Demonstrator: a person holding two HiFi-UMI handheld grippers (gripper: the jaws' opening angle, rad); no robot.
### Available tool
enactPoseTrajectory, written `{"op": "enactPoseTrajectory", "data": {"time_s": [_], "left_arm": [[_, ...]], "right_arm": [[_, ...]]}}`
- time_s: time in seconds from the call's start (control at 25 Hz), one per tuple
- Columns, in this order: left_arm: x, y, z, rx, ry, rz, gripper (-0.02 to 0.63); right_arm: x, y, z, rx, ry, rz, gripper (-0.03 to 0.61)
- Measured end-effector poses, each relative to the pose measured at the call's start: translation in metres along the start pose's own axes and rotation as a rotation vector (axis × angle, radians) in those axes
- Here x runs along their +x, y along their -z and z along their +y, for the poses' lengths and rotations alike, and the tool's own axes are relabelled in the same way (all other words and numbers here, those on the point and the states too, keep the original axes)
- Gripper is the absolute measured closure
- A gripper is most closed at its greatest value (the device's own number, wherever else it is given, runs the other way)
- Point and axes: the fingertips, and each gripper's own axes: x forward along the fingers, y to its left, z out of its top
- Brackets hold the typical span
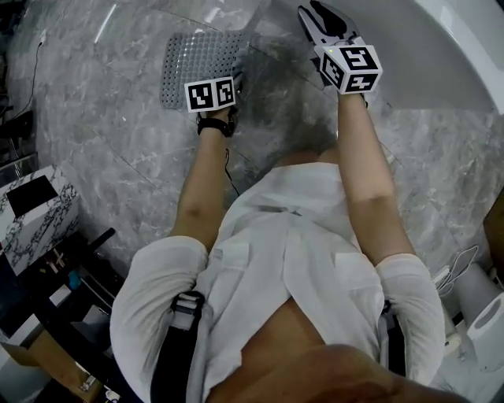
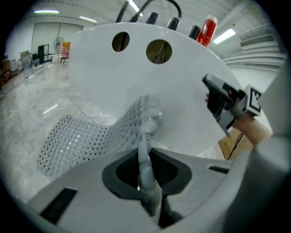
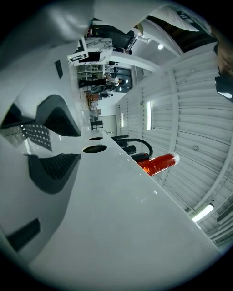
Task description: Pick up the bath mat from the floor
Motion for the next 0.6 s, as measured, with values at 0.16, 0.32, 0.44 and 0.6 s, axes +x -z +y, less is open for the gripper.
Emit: {"op": "enactPoseTrajectory", "data": {"time_s": [0.16,0.32,0.44,0.6], "left_arm": [[-0.043,-0.047,-0.003,-0.036,0.035,-0.113,0.56],[-0.086,-0.09,-0.013,-0.023,0.065,-0.223,0.56],[-0.114,-0.118,-0.022,0.003,0.076,-0.3,0.56],[-0.147,-0.151,-0.039,0.074,0.088,-0.377,0.56]], "right_arm": [[0.003,-0.007,0.007,-0.02,-0.015,-0.002,0.443],[0.01,-0.018,0.02,-0.043,-0.039,-0.012,0.443],[0.018,-0.012,0.031,-0.064,-0.054,0.002,0.443],[0.024,0.008,0.041,-0.079,-0.077,0.054,0.443]]}}
